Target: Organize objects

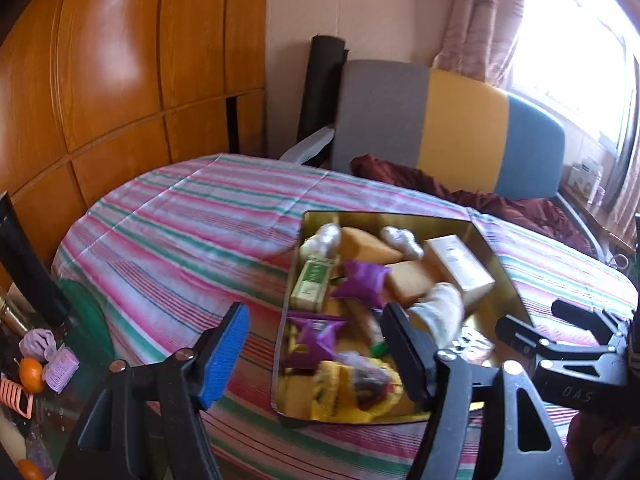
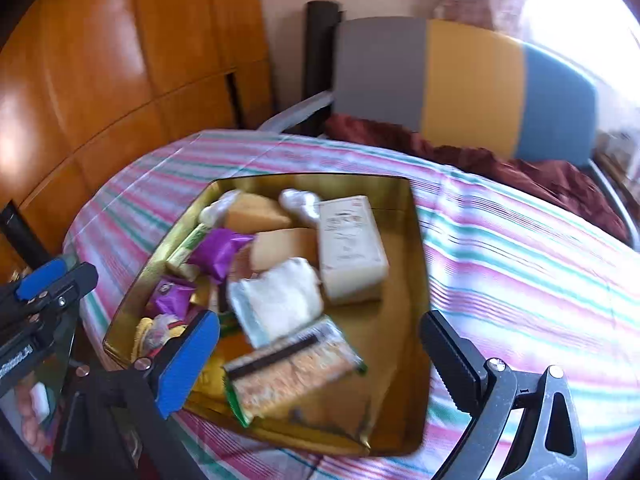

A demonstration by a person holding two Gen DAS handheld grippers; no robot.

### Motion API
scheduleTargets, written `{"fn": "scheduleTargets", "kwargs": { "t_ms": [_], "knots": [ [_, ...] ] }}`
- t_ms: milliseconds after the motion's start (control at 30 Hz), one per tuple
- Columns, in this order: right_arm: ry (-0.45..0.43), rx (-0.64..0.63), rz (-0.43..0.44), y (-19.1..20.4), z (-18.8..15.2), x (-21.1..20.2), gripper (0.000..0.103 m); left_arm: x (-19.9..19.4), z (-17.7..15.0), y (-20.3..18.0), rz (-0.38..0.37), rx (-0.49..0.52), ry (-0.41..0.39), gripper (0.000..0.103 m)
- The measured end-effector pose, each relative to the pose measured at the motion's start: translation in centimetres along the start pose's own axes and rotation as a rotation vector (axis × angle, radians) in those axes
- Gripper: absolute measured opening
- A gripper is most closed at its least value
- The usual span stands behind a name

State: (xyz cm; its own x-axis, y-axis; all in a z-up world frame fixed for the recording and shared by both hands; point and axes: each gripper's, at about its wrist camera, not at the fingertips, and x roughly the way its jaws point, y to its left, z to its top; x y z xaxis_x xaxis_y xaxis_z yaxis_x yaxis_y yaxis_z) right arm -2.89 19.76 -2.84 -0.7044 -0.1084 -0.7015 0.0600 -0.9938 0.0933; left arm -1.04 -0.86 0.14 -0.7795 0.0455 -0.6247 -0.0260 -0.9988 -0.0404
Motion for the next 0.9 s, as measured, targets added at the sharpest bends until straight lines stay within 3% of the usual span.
{"fn": "scheduleTargets", "kwargs": {
  "t_ms": [67, 167, 333, 900],
  "knots": [
    [-0.017, 0.029, -0.02, -0.7, -0.8, -0.8, 0.101, -0.7, -0.2, -1.0, 0.016, 0.008, -0.019, 0.079],
    [-0.042, 0.059, -0.044, -1.4, -1.8, -1.9, 0.102, -1.4, -0.5, -2.1, 0.026, 0.014, -0.032, 0.079],
    [-0.067, 0.091, -0.062, -2.3, -2.7, -2.9, 0.102, -1.3, -0.8, -3.4, 0.031, 0.027, 0.003, 0.079],
    [-0.07, 0.083, -0.071, -1.7, -2.5, -3.2, 0.102, -1.6, -1.2, -2.8, 0.025, 0.014, -0.017, 0.077]
  ]
}}
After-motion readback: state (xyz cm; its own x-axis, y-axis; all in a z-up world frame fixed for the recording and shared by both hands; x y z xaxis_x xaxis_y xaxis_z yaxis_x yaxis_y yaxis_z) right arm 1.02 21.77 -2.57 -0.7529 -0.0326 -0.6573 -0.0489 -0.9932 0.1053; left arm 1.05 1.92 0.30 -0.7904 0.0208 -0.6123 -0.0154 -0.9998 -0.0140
